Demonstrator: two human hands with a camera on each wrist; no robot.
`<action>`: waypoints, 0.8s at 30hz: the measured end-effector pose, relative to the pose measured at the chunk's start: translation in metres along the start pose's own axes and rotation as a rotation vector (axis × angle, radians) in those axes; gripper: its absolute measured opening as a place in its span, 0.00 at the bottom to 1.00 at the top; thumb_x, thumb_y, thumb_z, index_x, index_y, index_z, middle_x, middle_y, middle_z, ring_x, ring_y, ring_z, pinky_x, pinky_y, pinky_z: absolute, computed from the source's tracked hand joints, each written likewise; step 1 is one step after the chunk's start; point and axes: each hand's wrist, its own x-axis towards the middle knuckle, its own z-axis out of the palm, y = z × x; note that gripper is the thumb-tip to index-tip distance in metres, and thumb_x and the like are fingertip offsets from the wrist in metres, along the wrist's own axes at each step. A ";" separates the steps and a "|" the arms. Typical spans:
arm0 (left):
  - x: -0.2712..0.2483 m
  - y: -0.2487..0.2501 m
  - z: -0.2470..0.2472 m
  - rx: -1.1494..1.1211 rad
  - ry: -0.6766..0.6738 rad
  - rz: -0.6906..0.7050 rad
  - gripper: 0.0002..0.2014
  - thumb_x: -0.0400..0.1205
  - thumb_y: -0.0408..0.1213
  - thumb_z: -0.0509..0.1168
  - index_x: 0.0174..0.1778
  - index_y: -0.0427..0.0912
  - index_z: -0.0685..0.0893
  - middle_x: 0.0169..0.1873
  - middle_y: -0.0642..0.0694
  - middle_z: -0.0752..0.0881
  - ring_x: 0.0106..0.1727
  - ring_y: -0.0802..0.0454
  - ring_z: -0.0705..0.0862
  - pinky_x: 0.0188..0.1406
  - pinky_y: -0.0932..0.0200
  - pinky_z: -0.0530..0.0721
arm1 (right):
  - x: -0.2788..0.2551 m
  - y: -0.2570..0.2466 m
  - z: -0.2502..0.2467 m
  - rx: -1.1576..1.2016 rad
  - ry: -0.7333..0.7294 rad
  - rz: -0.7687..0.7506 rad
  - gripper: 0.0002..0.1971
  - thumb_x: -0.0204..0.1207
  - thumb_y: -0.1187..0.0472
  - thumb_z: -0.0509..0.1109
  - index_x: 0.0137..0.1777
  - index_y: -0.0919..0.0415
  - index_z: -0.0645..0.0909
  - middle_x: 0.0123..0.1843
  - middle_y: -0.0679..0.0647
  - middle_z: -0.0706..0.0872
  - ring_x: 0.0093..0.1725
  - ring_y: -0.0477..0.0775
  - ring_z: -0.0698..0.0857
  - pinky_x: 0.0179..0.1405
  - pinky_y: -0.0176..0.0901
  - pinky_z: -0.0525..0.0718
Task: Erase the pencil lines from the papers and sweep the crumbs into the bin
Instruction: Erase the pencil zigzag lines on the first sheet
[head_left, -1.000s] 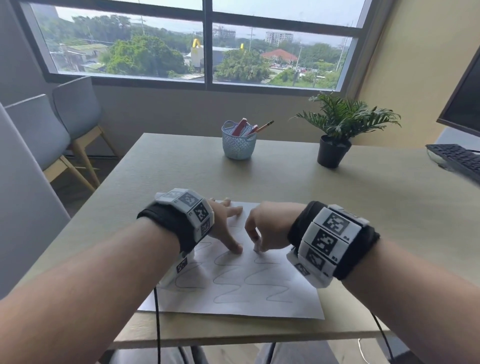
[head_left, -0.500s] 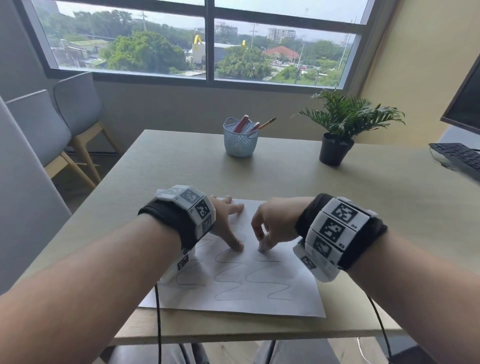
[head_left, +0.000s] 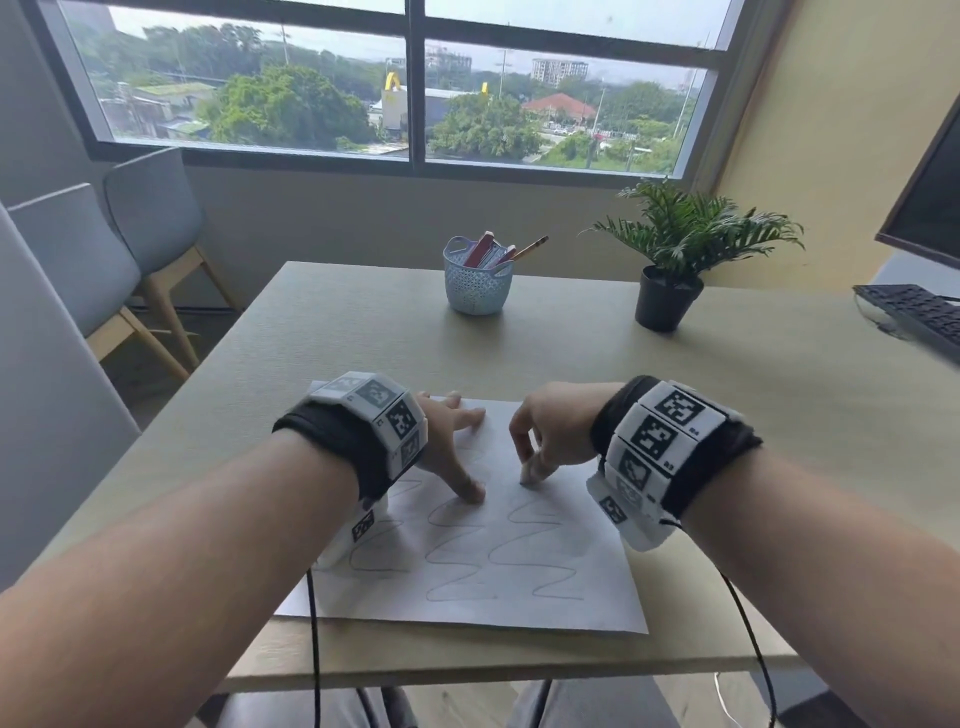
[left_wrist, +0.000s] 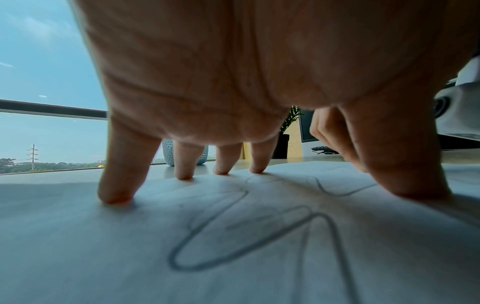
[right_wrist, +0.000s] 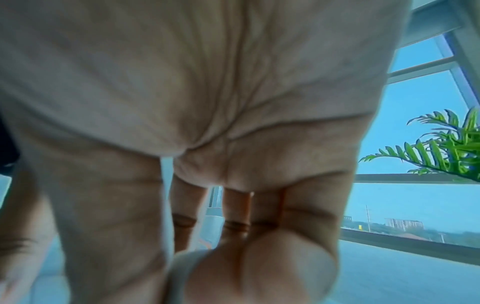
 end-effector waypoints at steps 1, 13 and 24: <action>0.000 0.000 0.000 -0.002 0.000 -0.001 0.54 0.67 0.72 0.67 0.83 0.64 0.42 0.83 0.57 0.41 0.84 0.45 0.44 0.80 0.38 0.49 | 0.000 -0.002 0.000 -0.014 0.009 -0.001 0.11 0.73 0.51 0.76 0.51 0.55 0.86 0.46 0.50 0.86 0.42 0.50 0.80 0.33 0.37 0.76; -0.004 0.002 -0.001 0.011 -0.001 -0.006 0.54 0.68 0.71 0.67 0.83 0.64 0.41 0.83 0.56 0.41 0.84 0.46 0.45 0.79 0.41 0.49 | -0.001 0.001 0.002 -0.058 0.031 -0.025 0.09 0.75 0.54 0.75 0.51 0.57 0.85 0.45 0.51 0.85 0.41 0.51 0.80 0.27 0.33 0.70; -0.001 0.000 -0.001 0.008 -0.008 -0.006 0.55 0.67 0.73 0.66 0.82 0.65 0.41 0.83 0.56 0.41 0.84 0.46 0.44 0.80 0.39 0.48 | -0.001 0.006 0.001 -0.049 0.016 -0.001 0.08 0.74 0.53 0.76 0.48 0.55 0.84 0.43 0.50 0.84 0.39 0.51 0.80 0.31 0.37 0.74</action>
